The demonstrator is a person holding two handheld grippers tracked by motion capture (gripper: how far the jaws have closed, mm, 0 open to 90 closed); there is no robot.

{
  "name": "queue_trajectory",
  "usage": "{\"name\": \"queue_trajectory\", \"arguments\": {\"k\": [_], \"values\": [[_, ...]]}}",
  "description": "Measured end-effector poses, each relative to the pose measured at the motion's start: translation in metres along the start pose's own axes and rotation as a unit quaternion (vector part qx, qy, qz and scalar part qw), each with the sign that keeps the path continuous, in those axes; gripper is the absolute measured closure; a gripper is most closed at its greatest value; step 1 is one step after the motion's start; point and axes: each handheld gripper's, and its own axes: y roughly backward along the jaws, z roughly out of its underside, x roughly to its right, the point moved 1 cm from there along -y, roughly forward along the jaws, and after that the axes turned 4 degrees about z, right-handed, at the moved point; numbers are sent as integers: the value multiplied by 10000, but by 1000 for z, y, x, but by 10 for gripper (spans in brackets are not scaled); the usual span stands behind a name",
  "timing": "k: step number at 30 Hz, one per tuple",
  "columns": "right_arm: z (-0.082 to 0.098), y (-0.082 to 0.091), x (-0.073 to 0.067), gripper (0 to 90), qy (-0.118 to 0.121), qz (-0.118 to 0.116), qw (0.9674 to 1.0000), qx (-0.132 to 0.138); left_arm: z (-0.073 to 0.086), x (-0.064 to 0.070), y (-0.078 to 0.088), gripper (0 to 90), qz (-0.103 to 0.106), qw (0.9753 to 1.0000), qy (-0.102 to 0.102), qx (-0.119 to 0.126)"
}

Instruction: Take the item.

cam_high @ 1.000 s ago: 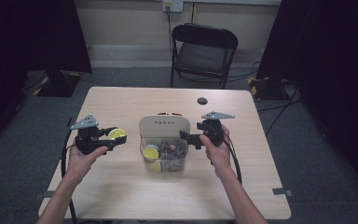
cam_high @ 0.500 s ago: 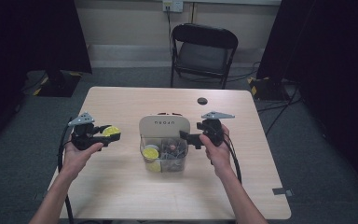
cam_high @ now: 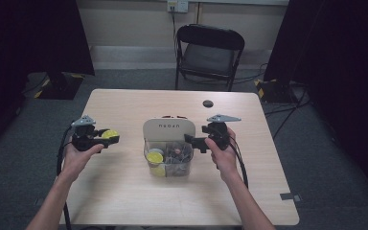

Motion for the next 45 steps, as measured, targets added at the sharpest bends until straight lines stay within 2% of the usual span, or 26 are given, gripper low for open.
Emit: {"name": "queue_trajectory", "arguments": {"k": [3,5,9,11,17,21,25,31,34,37,39,42,45], "values": [[0,0,0,134,11,4,10000,4,3,-5,-1,399,-32,10000,55,-36],[0,0,0,134,3,3,10000,4,8,-11,-4,399,-56,9998,171,-65],[0,0,0,134,4,3,10000,0,14,-15,-8,399,-88,9996,210,-166],[0,-1,-1,134,-6,17,10000,-5,20,-19,-12,399,-114,9992,335,-162],[1,-1,0,134,-3,0,10000,-20,28,-27,-16,399,-174,9985,420,-305],[1,-1,-1,134,-6,2,10000,-23,30,-27,-19,398,-195,9982,454,-334],[1,-1,0,134,-15,-17,10000,-22,33,-24,-24,398,-174,9981,382,-446],[1,-3,-1,134,-5,-21,10000,-41,40,-26,-32,397,-219,9973,472,-513],[1,-3,-1,133,-4,-25,10000,-42,42,-26,-34,396,-230,9973,516,-464],[1,-3,-1,133,1,-29,10000,-42,41,-27,-34,393,-277,9964,674,-433],[1,-3,-1,133,-2,-31,10000,-41,41,-27,-35,390,-236,9967,662,-411],[1,-3,-1,134,1,-21,10000,-41,41,-26,-34,296,-238,9965,686,-425],[1,-4,-2,134,3,-23,10000,-44,41,-27,-31,268,-160,9968,677,-392]]}}
